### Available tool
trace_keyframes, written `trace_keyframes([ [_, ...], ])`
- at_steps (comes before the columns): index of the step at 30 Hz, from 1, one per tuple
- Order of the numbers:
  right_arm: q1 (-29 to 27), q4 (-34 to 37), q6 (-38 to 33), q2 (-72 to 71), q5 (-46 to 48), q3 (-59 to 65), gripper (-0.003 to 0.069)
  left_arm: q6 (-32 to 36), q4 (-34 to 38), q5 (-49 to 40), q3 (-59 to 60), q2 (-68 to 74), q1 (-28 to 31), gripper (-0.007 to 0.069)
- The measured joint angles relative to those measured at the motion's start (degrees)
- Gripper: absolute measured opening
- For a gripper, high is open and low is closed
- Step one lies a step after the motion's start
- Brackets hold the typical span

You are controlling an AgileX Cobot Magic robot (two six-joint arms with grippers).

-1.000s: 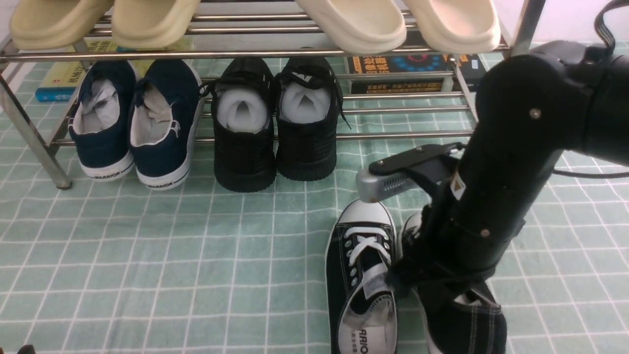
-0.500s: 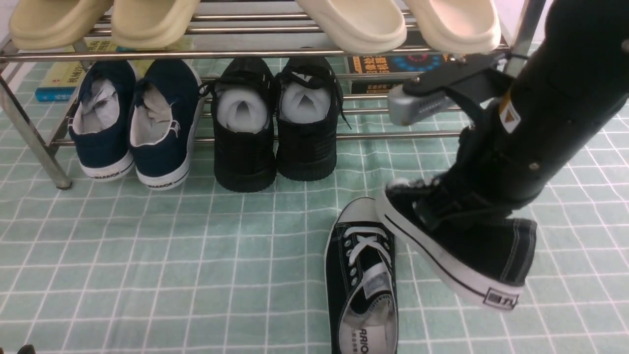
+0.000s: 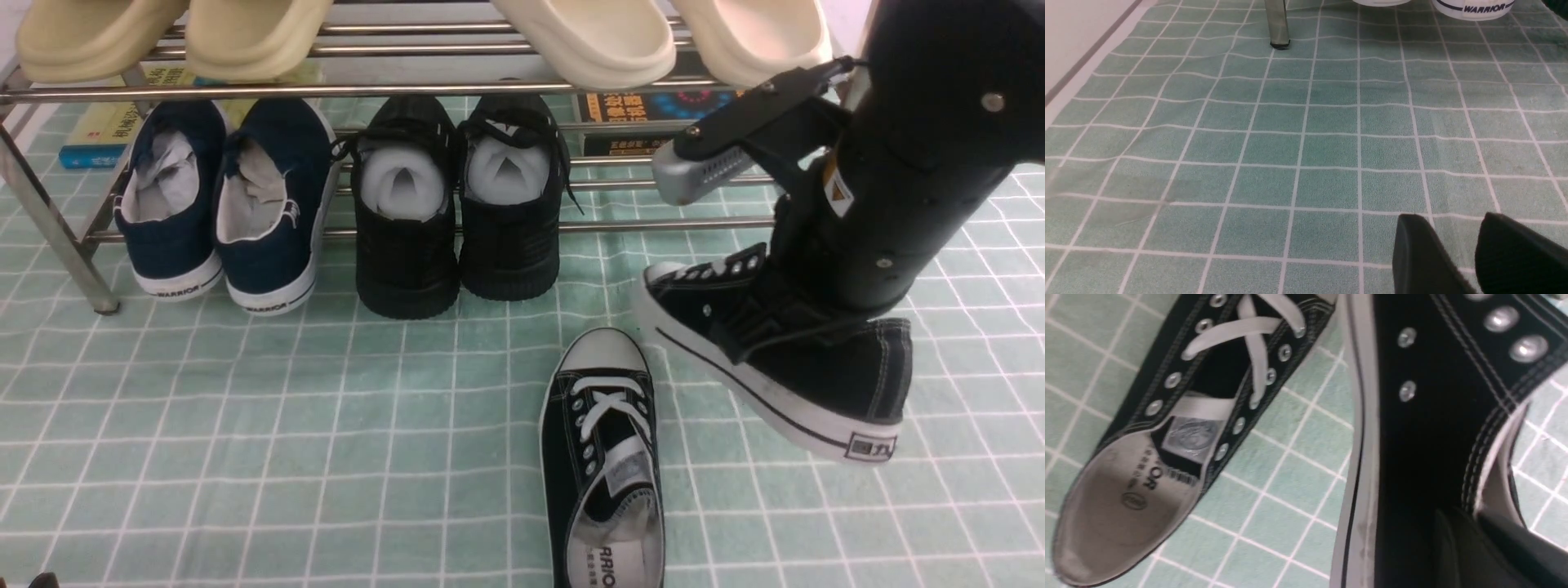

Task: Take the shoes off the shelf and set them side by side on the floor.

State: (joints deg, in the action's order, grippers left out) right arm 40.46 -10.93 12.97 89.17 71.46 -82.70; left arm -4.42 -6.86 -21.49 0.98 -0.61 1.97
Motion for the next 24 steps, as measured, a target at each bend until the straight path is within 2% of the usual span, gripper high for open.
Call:
trace_keyframes([
  [6,0.00,-0.68,-0.05,0.00,0.51,0.00,0.0024,0.00,0.00,0.00,0.00,0.00,0.00,0.0243],
  [15,0.00,4.09,-0.11,2.88,0.20,0.00,0.0025,0.00,0.00,0.00,0.00,0.00,0.00,0.0243],
  [24,0.00,1.22,-0.27,0.99,-0.26,0.00,0.0029,0.00,-0.03,0.00,0.00,0.00,0.00,0.0243],
])
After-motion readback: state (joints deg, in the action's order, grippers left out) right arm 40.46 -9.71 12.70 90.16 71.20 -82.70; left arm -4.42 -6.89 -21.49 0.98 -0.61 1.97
